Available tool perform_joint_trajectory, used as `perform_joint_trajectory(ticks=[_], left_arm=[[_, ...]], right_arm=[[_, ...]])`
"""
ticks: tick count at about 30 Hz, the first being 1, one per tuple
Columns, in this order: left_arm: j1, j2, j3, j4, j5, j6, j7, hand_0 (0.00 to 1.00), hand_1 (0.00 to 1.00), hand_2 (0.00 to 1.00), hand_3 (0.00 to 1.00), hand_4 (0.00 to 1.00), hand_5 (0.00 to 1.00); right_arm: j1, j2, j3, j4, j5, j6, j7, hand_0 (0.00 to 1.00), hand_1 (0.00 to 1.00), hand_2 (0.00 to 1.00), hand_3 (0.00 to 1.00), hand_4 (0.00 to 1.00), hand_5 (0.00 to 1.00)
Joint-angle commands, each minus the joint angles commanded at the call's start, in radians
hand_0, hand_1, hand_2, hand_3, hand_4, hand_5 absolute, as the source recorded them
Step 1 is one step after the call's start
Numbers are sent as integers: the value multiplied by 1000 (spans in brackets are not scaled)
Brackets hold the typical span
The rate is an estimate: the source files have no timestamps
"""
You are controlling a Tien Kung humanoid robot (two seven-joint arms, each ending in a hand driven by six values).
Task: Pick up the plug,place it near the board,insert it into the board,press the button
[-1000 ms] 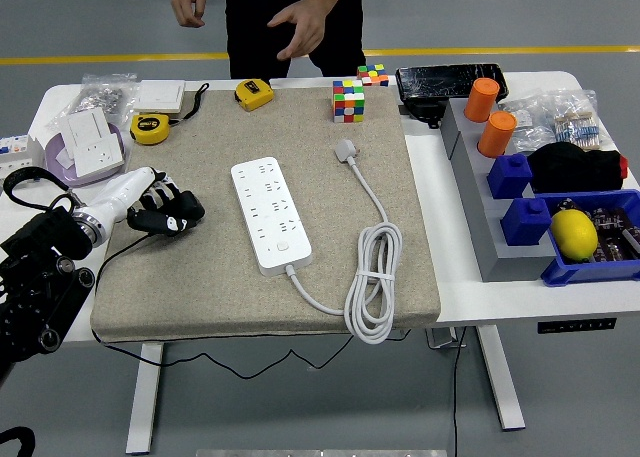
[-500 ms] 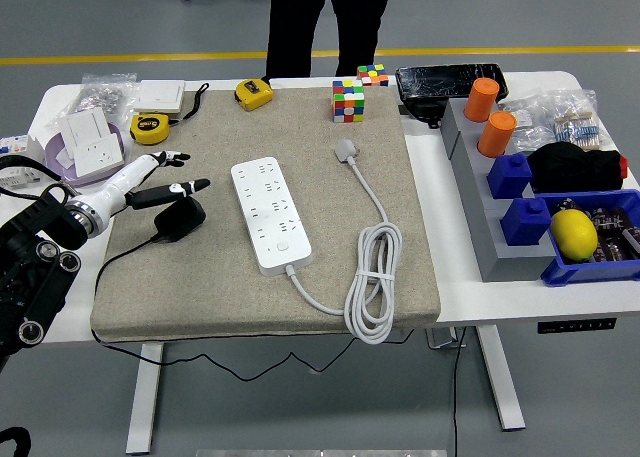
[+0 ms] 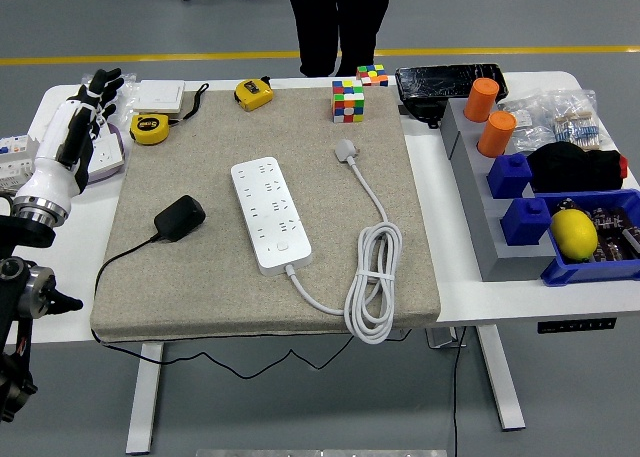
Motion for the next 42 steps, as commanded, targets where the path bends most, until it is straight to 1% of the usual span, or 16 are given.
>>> perform_joint_trajectory(ticks=[2, 3, 4, 6, 8, 12, 16, 22, 42], left_arm=[[47, -19, -29, -31, -65, 8, 2, 839, 886, 843, 829, 998, 998], [54, -21, -32, -34, -73, 9, 3, 839, 886, 843, 829, 998, 998], [81, -29, -45, -46, -91, 17, 2, 839, 886, 843, 829, 998, 998], [118, -35, -55, -57, -99, 21, 1, 831, 867, 827, 816, 998, 998], [146, -36, -59, -67, -96, 24, 1, 831, 867, 827, 816, 998, 998], [174, -36, -66, -82, -81, 27, 0, 828, 860, 824, 811, 998, 998], [179, -36, -65, -90, -71, 28, 0, 828, 860, 824, 811, 998, 998], [173, -36, -56, -97, -56, 34, -4, 818, 850, 811, 805, 998, 998], [170, -36, -53, -97, -28, 46, -17, 801, 833, 799, 795, 998, 994]], right_arm=[[0, 4, 6, 0, -8, 1, 0, 974, 933, 862, 840, 998, 954], [-1, 4, 7, 0, -9, 1, 0, 974, 933, 862, 840, 998, 954], [-1, 7, 9, 0, -14, 1, 0, 974, 933, 862, 840, 998, 954], [-2, 11, 12, 0, -19, 2, 1, 973, 933, 862, 840, 998, 953], [-2, 14, 17, 0, -25, 2, 1, 973, 933, 862, 840, 998, 953], [-2, 17, 21, 0, -33, 3, 1, 973, 933, 861, 840, 998, 954], [2, 17, 20, 0, -37, 3, 0, 973, 933, 861, 840, 998, 954], [6, 13, 17, 0, -36, 2, 0, 973, 934, 861, 840, 998, 954], [7, 13, 16, 0, -34, -1, -1, 966, 931, 858, 840, 998, 952]])
